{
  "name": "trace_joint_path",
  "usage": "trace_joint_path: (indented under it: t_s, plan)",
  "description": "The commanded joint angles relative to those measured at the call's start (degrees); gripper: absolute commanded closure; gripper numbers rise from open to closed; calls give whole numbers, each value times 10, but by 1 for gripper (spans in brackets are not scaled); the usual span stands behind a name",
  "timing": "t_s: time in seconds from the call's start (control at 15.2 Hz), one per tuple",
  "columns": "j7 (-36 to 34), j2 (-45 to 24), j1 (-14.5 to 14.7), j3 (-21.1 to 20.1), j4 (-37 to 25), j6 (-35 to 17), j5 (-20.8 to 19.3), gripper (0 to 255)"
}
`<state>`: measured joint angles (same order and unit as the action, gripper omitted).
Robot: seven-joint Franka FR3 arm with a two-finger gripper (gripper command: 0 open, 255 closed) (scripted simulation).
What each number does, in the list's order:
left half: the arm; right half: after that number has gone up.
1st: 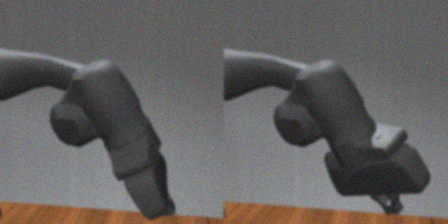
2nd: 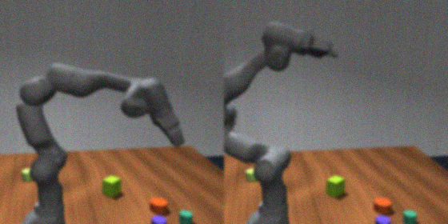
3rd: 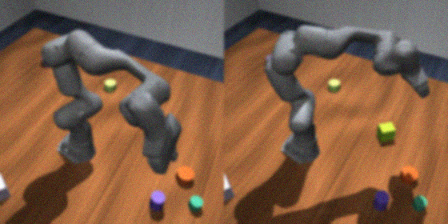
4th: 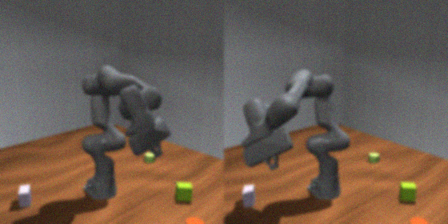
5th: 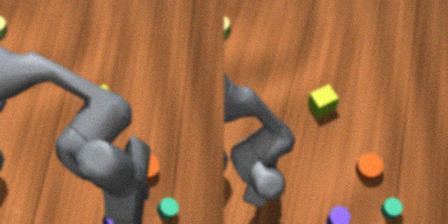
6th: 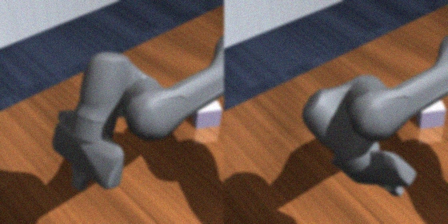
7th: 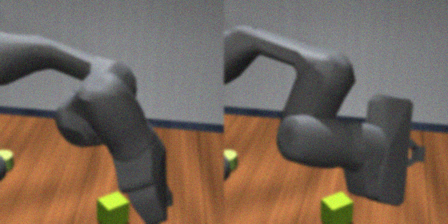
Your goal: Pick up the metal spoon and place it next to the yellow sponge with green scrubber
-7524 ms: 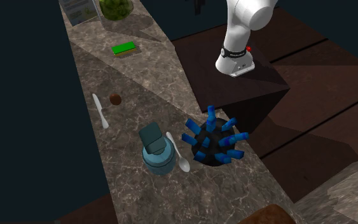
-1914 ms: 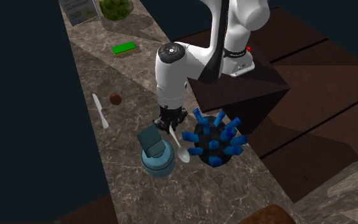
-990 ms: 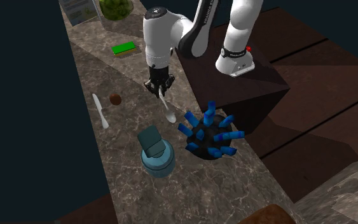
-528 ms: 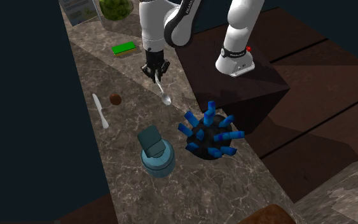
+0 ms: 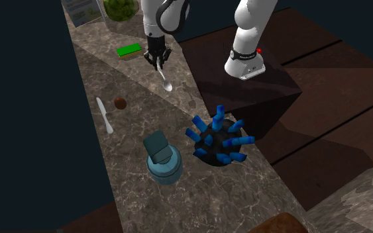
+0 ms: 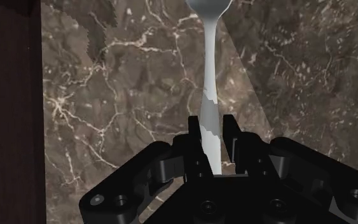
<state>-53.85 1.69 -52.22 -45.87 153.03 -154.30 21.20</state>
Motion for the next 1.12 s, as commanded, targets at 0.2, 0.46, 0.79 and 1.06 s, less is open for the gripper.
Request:
trace_joint_path:
  t_s: [0.2, 0.46, 0.79, 1.06]
  plan:
    - [63, -22, -47, 47, -23, 17, -37, 255]
    - [97, -52, -82, 84, -57, 33, -78, 255]
    - [132, -97, -118, 128, -114, 60, -129, 255]
    - [157, -138, -139, 160, -172, 86, -164, 255]
